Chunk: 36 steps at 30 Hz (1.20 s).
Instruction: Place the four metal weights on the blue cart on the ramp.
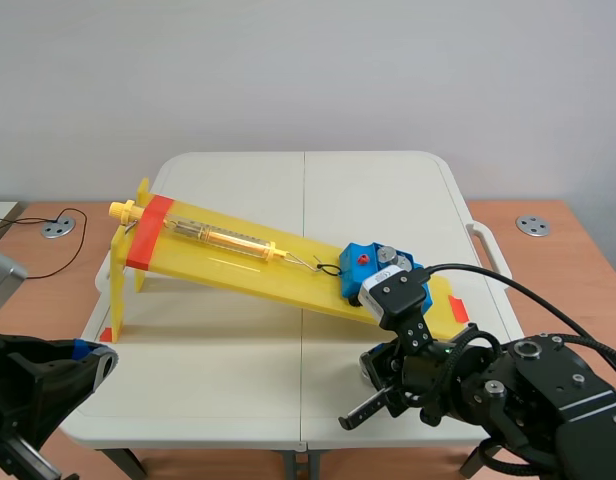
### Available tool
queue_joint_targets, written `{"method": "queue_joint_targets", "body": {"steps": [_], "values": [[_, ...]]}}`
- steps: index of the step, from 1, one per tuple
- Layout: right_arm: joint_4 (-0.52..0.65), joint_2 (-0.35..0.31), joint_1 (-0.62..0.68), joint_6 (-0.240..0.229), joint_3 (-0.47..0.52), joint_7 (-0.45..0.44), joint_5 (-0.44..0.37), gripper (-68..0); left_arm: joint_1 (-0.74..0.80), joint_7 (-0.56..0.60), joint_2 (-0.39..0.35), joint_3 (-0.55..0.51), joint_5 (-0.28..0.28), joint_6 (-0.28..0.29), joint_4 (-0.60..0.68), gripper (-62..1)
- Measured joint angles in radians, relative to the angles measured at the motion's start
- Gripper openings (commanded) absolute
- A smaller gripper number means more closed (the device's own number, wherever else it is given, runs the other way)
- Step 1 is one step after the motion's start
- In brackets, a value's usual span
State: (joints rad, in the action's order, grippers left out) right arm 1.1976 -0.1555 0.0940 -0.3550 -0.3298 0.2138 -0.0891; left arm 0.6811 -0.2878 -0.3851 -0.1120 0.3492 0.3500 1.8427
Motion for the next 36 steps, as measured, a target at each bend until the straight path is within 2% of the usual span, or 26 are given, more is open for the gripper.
{"method": "queue_joint_targets", "body": {"steps": [4,8,17,27,32,36], "values": [[0.0,-0.002,0.0,0.0,0.0,0.0,-0.007,-66.9,0.0,0.0,0.0,0.0,0.0,0.0,0.0,-57.8],[0.034,-0.028,0.009,-0.005,0.001,0.037,-0.06,-66.9,0.0,0.0,0.0,0.0,0.0,0.0,0.0,-57.7],[0.352,-0.134,0.143,-0.009,0.109,0.166,-0.16,-66.9,0.0,0.0,0.0,0.0,0.0,0.0,0.0,-57.7],[0.669,-0.184,0.294,-0.016,0.29,0.291,-0.228,-66.9,0.0,0.0,0.0,0.0,0.0,0.0,0.0,-57.7],[0.74,-0.189,0.319,-0.023,0.395,0.316,-0.258,-66.9,0.0,0.0,0.0,0.0,0.0,0.0,0.0,-57.7],[0.738,-0.188,0.303,-0.024,0.413,0.32,-0.261,-66.9,0.0,0.0,0.0,0.0,0.0,0.0,0.0,-57.8]]}}
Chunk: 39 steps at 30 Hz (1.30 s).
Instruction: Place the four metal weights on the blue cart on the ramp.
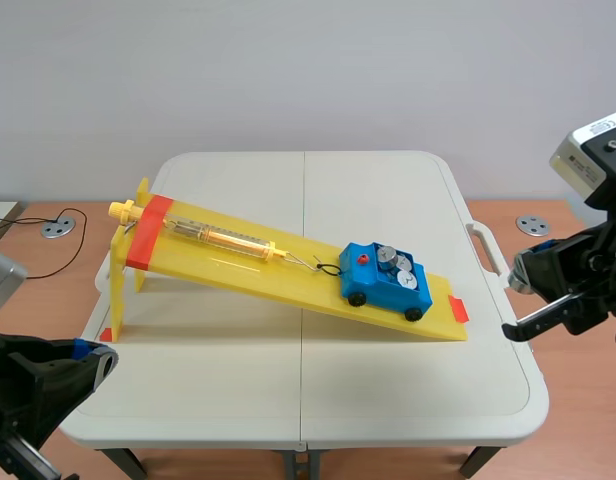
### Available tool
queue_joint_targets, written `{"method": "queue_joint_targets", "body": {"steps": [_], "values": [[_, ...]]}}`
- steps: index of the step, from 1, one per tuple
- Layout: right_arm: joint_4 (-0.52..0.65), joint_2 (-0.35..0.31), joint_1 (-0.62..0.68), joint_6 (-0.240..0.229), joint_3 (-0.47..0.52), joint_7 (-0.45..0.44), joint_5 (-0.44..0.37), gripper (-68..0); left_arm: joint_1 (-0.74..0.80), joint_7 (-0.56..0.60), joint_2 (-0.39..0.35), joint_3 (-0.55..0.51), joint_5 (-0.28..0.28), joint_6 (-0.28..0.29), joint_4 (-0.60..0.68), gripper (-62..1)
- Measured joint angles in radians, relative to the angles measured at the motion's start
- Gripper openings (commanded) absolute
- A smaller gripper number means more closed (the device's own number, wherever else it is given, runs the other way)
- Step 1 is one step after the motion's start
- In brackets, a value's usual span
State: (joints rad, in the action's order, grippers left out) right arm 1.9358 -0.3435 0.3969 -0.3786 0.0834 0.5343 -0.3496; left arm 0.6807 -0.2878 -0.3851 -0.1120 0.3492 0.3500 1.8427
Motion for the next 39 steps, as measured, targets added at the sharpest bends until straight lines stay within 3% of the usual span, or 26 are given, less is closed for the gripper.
{"method": "queue_joint_targets", "body": {"steps": [9,23,39], "values": [[-0.121,0.031,-0.159,0.005,-0.104,-0.001,0.029,-66.9,0.0,0.0,0.0,0.0,0.0,0.0,0.0,-57.8],[-0.369,0.133,-0.35,0.058,-0.296,-0.013,0.175,-66.9,0.0,0.0,0.0,0.0,0.0,0.0,0.0,-57.7],[-0.484,0.188,-0.405,0.098,-0.347,-0.067,0.243,-66.9,0.0,0.0,0.0,0.0,0.0,0.0,0.0,-57.7]]}}
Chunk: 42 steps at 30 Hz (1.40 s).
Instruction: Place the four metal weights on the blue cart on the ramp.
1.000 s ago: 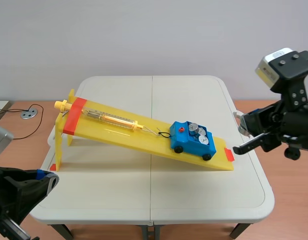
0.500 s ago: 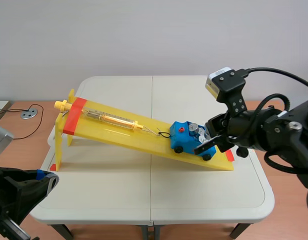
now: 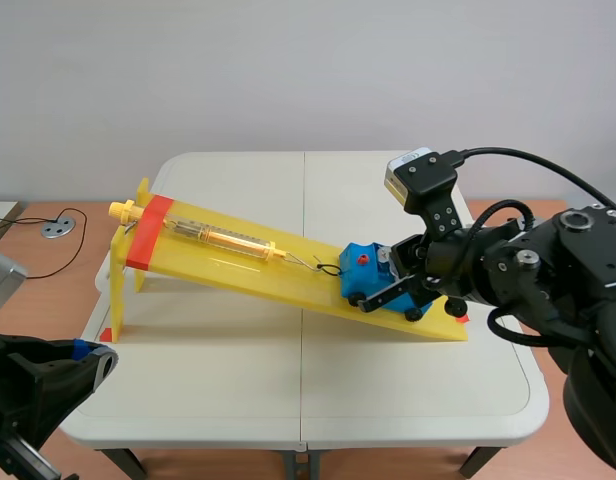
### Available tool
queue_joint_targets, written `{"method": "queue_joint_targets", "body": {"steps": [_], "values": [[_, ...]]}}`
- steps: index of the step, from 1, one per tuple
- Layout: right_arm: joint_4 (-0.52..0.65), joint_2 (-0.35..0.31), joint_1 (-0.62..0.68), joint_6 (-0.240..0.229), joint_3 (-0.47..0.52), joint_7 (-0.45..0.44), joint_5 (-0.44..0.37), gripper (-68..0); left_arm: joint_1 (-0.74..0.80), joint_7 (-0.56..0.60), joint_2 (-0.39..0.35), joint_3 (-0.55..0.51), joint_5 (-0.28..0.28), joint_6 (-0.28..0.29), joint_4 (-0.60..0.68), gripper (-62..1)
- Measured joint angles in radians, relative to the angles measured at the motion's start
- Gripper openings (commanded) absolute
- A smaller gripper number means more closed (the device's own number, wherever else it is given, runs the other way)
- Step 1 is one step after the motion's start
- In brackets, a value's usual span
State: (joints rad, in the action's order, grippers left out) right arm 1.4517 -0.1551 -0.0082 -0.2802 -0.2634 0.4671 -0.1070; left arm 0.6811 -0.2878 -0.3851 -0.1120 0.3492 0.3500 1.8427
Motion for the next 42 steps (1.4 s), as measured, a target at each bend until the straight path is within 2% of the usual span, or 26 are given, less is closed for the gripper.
{"method": "queue_joint_targets", "body": {"steps": [9,10,15,20,22,24,28,32,36,39,42], "values": [[-0.028,0.0,0.0,0.011,-0.037,-0.06,0.014,-66.8,0.0,0.0,0.0,0.0,0.0,0.0,0.0,-57.7],[-0.028,0.0,0.0,0.011,-0.039,-0.06,0.014,-65.6,0.0,0.0,0.0,0.0,0.0,0.0,0.0,-57.7],[-0.028,0.0,0.0,0.011,-0.04,-0.062,0.014,-47.1,0.0,0.0,0.0,0.0,0.0,0.0,0.0,-57.7],[-0.028,0.0,0.0,0.011,-0.04,-0.062,0.014,-45.2,0.0,0.0,0.0,0.0,0.0,0.0,0.0,-57.7],[-0.023,0.0,0.0,0.011,-0.039,-0.055,0.011,-45.3,0.0,0.0,0.0,0.0,0.0,0.0,0.0,-57.7],[0.001,-0.003,0.003,0.011,-0.035,-0.031,-0.016,-48.4,0.0,0.0,0.0,0.0,0.0,0.0,0.0,-57.7],[0.103,-0.018,0.019,0.003,0.001,0.017,-0.104,-66.3,-0.003,0.0,0.0,0.0,0.0,0.0,0.0,-57.8],[0.219,-0.06,0.063,0.004,0.058,0.034,-0.165,-66.9,-0.029,-0.01,0.014,0.0,-0.001,0.006,0.0,-57.8],[0.269,-0.119,0.137,0.0,0.121,0.032,-0.221,-66.9,-0.071,-0.032,0.064,0.0,0.0,0.024,0.0,-57.8],[0.282,-0.166,0.209,-0.047,0.18,0.033,-0.269,-66.9,-0.105,-0.039,0.105,0.006,-0.012,0.026,0.0,-57.8],[0.303,-0.208,0.298,-0.101,0.25,0.041,-0.315,-66.9,-0.143,-0.041,0.137,0.038,-0.048,0.026,0.0,-57.8]]}}
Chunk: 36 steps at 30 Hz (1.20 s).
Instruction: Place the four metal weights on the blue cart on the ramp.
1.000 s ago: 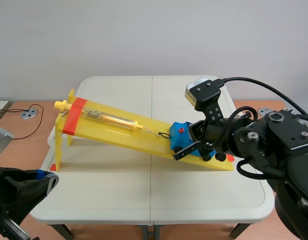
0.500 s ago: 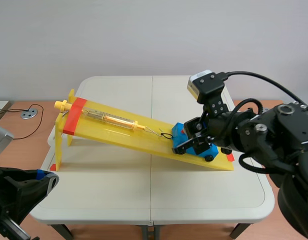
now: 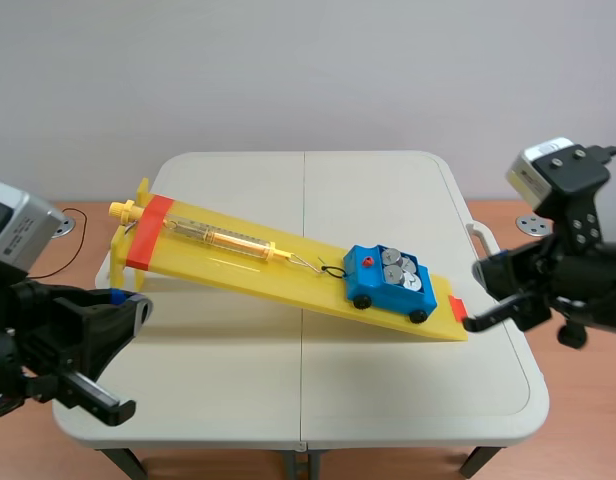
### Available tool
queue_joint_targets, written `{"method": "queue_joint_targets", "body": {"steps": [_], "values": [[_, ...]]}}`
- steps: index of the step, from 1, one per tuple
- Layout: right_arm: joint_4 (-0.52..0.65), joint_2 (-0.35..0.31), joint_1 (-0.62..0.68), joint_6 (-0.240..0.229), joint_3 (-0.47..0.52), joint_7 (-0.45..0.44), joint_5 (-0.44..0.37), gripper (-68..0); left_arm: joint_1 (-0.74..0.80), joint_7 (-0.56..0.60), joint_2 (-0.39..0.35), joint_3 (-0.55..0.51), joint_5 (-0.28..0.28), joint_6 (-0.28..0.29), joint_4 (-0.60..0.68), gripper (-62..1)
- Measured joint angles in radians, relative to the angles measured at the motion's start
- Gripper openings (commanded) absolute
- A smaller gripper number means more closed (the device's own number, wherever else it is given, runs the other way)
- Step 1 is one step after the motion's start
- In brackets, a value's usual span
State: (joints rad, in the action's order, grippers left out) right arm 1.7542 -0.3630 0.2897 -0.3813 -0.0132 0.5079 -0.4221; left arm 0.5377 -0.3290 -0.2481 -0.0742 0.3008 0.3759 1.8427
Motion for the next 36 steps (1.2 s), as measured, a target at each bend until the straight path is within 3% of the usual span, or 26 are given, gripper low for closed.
{"method": "queue_joint_targets", "body": {"steps": [10,16,21,28,36], "values": [[0.104,-0.044,0.31,-0.17,0.306,0.033,-0.118,-66.9,-0.134,-0.003,0.094,0.174,-0.209,-0.009,0.0,-58.0],[0.116,-0.045,0.463,-0.27,0.445,0.033,-0.155,-66.9,-0.217,-0.003,0.12,0.257,-0.316,-0.058,-0.017,-58.0],[0.116,-0.045,0.592,-0.339,0.513,0.033,-0.155,-66.9,-0.303,-0.002,0.143,0.301,-0.392,-0.109,-0.109,-58.0],[0.116,-0.042,0.713,-0.349,0.542,0.033,-0.155,-66.9,-0.409,0.003,0.182,0.318,-0.473,-0.191,-0.257,-58.0],[0.116,-0.002,0.717,-0.348,0.55,0.032,-0.155,-66.9,-0.463,0.004,0.185,0.316,-0.489,-0.232,-0.34,-58.0]]}}
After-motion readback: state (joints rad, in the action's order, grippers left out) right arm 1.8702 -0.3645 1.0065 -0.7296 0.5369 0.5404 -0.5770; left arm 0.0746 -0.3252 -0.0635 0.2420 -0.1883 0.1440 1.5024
